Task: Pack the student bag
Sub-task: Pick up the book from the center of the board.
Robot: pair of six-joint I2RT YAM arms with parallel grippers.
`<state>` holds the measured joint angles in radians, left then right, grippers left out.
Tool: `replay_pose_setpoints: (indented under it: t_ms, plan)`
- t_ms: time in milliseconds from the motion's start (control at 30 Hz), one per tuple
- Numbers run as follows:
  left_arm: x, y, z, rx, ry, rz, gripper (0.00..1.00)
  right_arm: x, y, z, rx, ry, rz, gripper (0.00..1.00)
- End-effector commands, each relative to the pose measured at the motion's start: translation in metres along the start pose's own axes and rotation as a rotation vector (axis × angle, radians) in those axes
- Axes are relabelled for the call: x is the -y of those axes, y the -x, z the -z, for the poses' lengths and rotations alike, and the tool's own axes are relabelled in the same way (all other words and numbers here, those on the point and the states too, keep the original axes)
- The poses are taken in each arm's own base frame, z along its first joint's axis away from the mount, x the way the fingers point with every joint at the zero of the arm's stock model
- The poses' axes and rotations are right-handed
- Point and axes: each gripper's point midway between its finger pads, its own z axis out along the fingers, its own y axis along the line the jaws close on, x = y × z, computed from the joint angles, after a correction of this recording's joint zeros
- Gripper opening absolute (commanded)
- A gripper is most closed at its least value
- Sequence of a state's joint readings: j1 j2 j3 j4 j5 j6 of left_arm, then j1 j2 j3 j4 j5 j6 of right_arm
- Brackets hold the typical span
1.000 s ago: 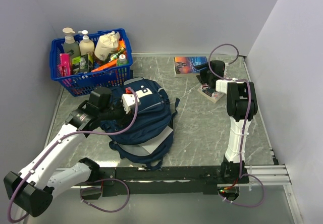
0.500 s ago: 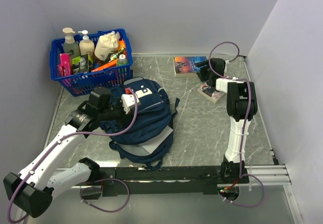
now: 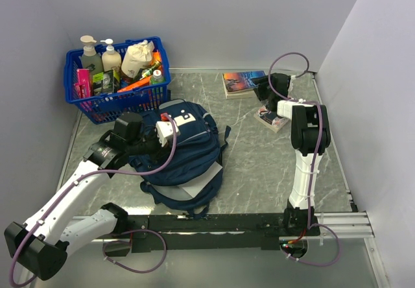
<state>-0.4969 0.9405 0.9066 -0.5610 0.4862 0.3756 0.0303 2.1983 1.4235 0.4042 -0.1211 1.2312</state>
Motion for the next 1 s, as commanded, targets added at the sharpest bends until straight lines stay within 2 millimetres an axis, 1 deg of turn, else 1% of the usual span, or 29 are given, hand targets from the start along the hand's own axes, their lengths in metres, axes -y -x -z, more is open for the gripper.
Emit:
replay_pose_setpoints:
  t_ms: [0,33,100,133,167,200,233,300,467,533,633,667,733,767,833,867,933,967]
  plan:
    - [-0.023,0.031,0.003,0.111,0.094,-0.076,0.01,-0.025,0.006,-0.004,0.018,0.069,0.001,0.61]
    - [-0.024,0.031,0.004,0.110,0.094,-0.079,0.01,-0.021,0.006,-0.005,0.016,0.055,-0.008,0.62]
    - [-0.024,0.031,0.004,0.108,0.095,-0.080,0.01,-0.009,-0.001,-0.009,0.003,0.014,-0.012,0.62]
    - [-0.024,0.031,0.004,0.107,0.094,-0.078,0.01,-0.012,-0.001,-0.010,0.001,0.012,-0.010,0.62]
    - [-0.025,0.031,0.004,0.108,0.099,-0.078,0.01,-0.009,-0.002,-0.012,-0.006,-0.004,-0.011,0.62]
    - [-0.025,0.031,0.004,0.111,0.100,-0.077,0.01,-0.005,-0.004,-0.014,-0.013,-0.029,-0.011,0.60]
    - [-0.024,0.032,0.004,0.115,0.100,-0.078,0.01,-0.003,-0.004,-0.015,-0.022,-0.069,-0.016,0.59]
    - [-0.025,0.031,0.003,0.113,0.104,-0.076,0.01,0.001,-0.006,-0.018,-0.032,-0.093,-0.019,0.55]
    - [-0.026,0.031,0.004,0.112,0.109,-0.079,0.01,0.000,-0.004,-0.019,-0.012,-0.135,-0.019,0.43]
    - [-0.026,0.031,0.004,0.111,0.112,-0.080,0.01,0.000,-0.005,-0.019,-0.010,-0.134,-0.019,0.42]
    - [-0.027,0.030,0.005,0.110,0.118,-0.081,0.01,0.003,-0.008,-0.021,-0.021,-0.134,-0.019,0.35]
    - [-0.027,0.030,0.004,0.108,0.118,-0.083,0.01,0.002,-0.010,-0.021,-0.026,-0.130,-0.017,0.28]
    - [-0.028,0.030,0.005,0.110,0.122,-0.082,0.01,0.000,-0.010,-0.020,-0.024,-0.122,-0.004,0.21]
    - [-0.029,0.031,0.005,0.111,0.129,-0.082,0.01,-0.002,-0.012,-0.018,-0.028,-0.120,0.003,0.14]
    - [-0.031,0.033,0.005,0.115,0.136,-0.077,0.01,-0.004,-0.012,-0.016,-0.030,-0.114,0.018,0.05]
    - [-0.034,0.035,0.006,0.117,0.154,-0.076,0.01,-0.008,-0.011,-0.014,-0.028,-0.107,0.025,0.00]
    - [-0.037,0.037,0.007,0.122,0.172,-0.060,0.01,-0.013,-0.014,-0.011,-0.035,-0.095,0.058,0.00]
    - [-0.038,0.040,0.008,0.129,0.178,-0.058,0.01,-0.020,-0.016,-0.009,-0.040,-0.081,0.070,0.00]
